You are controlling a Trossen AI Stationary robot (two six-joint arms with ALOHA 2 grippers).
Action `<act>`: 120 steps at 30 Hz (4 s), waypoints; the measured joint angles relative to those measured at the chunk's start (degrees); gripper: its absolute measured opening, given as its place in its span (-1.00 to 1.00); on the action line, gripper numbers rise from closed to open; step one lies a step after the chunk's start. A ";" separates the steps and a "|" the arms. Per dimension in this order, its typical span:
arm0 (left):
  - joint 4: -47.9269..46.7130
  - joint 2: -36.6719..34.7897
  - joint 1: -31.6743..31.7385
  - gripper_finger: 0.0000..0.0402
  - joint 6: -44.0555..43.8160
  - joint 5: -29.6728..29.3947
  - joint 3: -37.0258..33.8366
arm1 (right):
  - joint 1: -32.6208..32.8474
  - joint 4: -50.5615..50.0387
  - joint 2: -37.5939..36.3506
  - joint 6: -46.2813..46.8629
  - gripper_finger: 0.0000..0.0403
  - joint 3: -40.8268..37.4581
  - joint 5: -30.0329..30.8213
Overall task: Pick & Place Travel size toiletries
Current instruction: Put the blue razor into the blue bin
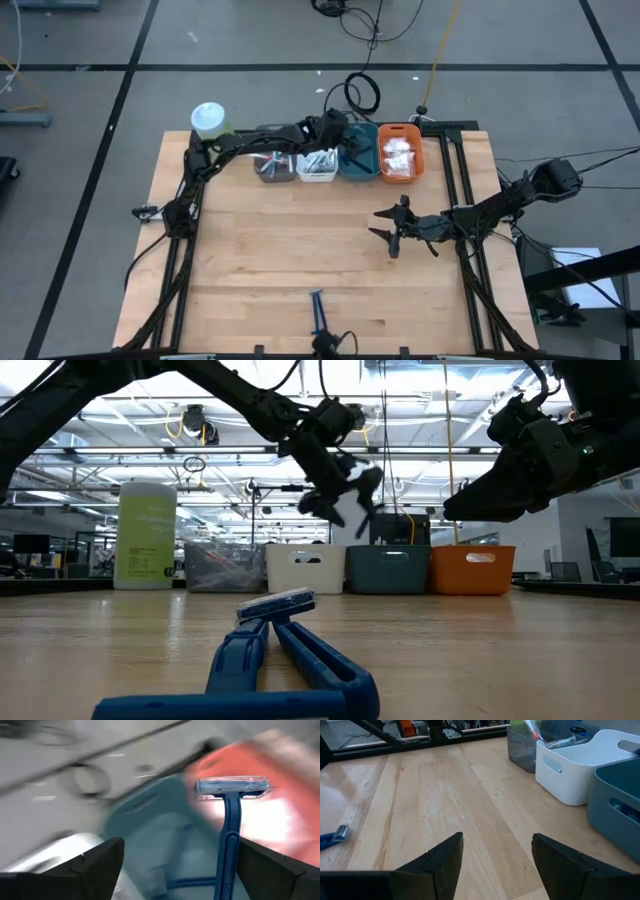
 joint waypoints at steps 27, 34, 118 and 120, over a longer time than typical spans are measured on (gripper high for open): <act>3.16 0.27 -5.84 0.45 10.66 -1.77 -1.28 | -0.02 -0.20 0.00 0.11 0.11 0.00 0.02; 4.74 0.53 -7.69 0.40 10.05 -3.88 -1.28 | -0.02 -0.20 0.00 0.17 0.11 0.00 0.00; -17.76 -8.76 -39.76 0.39 -34.89 -0.67 -27.61 | 0.09 0.63 -0.01 1.68 0.11 -0.02 -0.22; -21.35 -8.79 -39.25 0.39 -35.09 -0.12 -27.20 | 0.09 0.63 -0.02 1.68 0.11 -0.02 -0.22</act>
